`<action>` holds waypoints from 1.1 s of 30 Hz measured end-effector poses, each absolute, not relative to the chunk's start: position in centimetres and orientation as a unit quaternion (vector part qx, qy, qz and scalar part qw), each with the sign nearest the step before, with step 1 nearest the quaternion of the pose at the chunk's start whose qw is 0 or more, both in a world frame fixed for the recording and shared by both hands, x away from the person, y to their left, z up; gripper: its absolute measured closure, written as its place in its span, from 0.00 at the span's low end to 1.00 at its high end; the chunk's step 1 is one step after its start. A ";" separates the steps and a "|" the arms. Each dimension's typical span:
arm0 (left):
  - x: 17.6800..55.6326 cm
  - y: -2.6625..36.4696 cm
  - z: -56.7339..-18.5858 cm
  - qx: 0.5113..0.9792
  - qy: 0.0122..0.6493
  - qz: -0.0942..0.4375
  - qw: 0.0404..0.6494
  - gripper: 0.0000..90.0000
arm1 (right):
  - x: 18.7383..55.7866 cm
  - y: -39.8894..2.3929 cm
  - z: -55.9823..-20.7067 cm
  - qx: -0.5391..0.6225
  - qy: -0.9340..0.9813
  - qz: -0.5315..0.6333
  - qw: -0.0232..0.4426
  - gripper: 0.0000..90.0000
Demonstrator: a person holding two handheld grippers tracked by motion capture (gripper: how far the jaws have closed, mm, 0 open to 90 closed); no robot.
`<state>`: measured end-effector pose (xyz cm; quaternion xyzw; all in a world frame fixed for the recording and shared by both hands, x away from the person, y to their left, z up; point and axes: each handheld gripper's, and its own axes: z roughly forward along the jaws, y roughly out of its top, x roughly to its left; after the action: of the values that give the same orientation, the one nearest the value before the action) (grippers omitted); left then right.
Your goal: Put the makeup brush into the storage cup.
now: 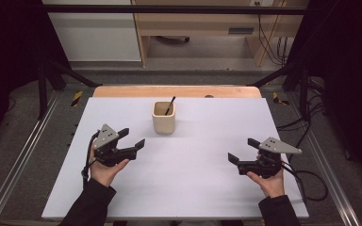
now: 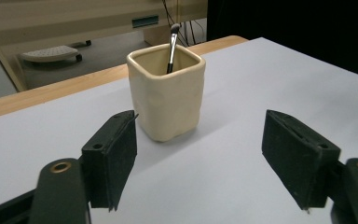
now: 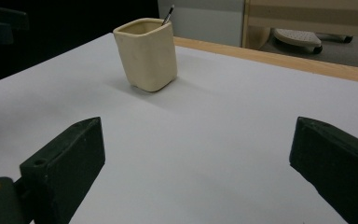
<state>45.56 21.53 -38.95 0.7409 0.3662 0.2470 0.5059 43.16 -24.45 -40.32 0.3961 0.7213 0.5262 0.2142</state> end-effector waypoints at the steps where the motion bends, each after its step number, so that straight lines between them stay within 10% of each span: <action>1: 45.4 21.8 -39.1 0.742 0.366 0.249 0.504 0.27 | 43.1 -24.5 -40.3 0.396 0.722 0.526 0.214 0.04; 33: 42.4 26.1 -41.9 0.721 0.402 0.248 0.507 0.11 | 43.0 -24.7 -40.6 0.397 0.724 0.521 0.215 0.04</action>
<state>42.40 26.12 -41.87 0.7207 0.4021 0.2484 0.5071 43.00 -24.69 -40.57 0.3974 0.7240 0.5210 0.2154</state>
